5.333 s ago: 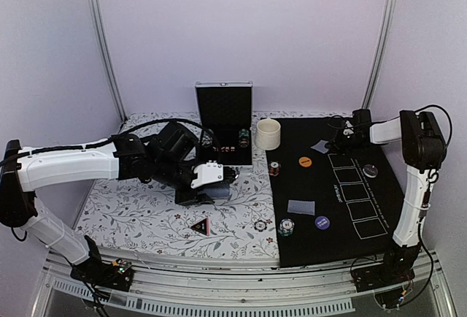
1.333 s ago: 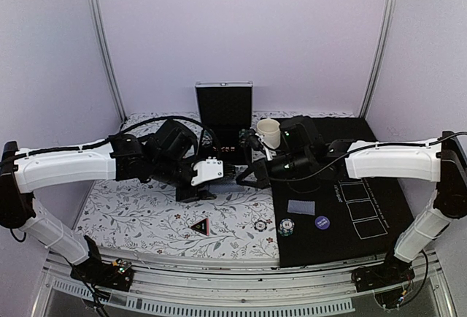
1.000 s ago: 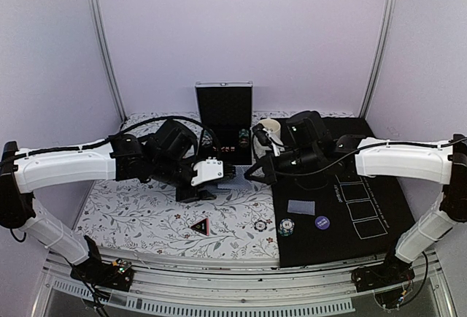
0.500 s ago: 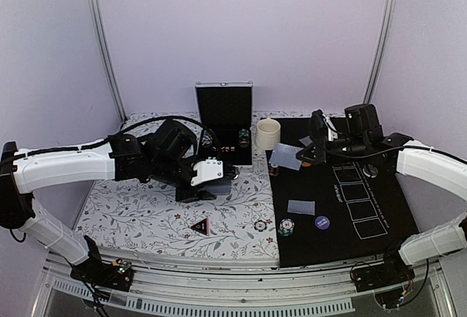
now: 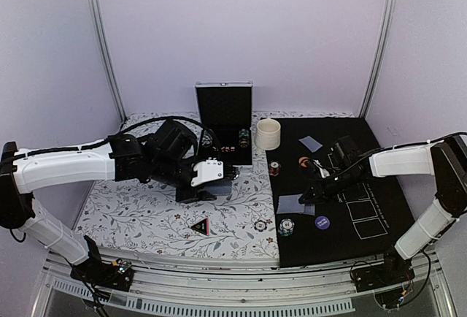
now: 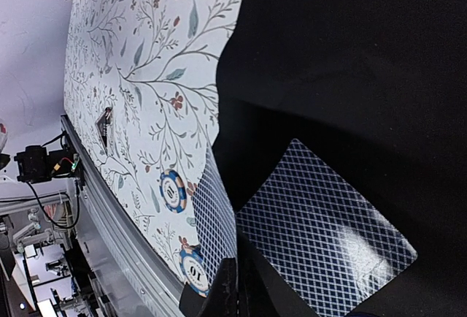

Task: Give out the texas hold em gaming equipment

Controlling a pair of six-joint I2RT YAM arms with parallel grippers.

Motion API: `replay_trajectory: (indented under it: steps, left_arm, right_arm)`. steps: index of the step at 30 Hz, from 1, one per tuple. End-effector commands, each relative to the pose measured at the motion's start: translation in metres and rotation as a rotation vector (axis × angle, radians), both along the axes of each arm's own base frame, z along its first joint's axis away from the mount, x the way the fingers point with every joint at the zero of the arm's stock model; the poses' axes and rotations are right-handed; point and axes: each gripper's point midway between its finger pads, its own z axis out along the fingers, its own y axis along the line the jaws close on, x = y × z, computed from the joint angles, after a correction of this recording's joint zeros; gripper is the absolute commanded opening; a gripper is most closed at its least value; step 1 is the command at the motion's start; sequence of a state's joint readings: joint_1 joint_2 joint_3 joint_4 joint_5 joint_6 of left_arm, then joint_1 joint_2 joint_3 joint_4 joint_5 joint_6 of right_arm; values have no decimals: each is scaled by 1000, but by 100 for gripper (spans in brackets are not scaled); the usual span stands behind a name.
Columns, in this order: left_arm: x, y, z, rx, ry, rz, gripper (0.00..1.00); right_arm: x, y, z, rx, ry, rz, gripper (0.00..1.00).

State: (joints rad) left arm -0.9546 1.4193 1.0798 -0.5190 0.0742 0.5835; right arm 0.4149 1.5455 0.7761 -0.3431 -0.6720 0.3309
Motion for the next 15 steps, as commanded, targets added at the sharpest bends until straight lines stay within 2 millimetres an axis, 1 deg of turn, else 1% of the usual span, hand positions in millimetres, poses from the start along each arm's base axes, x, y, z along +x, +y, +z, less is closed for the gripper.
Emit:
replay_trajectory:
  steps: [1,8,14,15]
  left_arm:
    - [-8,-4,6,-19,-10,-34,51]
    - [-9,-4,6,-20,-10,-36,51]
    - [-9,-4,7,-19,-14,-35,51]
    - [-9,-4,7,-19,-14,-35,51]
  right_arm:
    - [2,-6,-13,-3,8,5,2]
    - [5,-12,-27,-40,32,-12,2]
    - [8,-17,-31,-66,37,-37,3]
    - [8,-18,-31,-73,35,-41,5]
